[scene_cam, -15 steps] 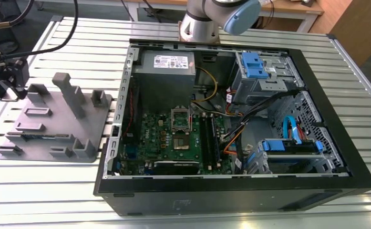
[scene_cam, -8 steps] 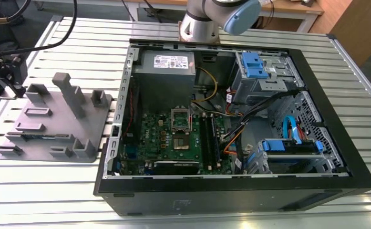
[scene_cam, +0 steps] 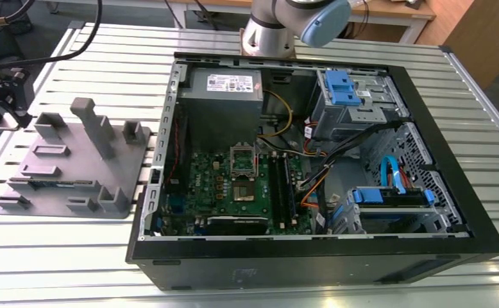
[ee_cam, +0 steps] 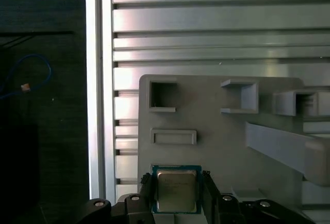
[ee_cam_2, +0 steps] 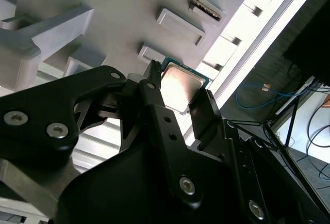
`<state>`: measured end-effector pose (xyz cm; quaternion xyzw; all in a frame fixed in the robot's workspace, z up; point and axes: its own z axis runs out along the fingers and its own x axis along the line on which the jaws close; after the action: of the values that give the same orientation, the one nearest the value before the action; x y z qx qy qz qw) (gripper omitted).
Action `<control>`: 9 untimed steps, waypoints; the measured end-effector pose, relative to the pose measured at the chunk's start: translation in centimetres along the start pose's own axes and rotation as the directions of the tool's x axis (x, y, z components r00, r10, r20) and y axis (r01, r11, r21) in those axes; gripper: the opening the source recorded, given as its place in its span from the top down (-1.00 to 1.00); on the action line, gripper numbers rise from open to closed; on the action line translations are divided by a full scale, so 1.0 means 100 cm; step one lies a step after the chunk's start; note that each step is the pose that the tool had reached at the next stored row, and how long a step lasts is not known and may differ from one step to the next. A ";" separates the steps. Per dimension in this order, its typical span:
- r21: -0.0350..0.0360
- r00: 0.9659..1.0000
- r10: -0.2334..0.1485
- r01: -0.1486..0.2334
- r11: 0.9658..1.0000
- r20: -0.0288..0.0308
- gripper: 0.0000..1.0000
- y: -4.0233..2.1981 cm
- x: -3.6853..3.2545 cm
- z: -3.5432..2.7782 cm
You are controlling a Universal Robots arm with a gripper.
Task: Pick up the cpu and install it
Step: 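Pick up the cpu and move it towards the insertion slot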
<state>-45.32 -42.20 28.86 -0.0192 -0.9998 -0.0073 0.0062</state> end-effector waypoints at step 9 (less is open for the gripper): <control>0.000 1.000 0.000 0.000 1.000 0.000 0.06 0.0001 0.0001 -0.0084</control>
<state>-45.32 -42.20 29.70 -0.0192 -0.9998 -0.0073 0.0062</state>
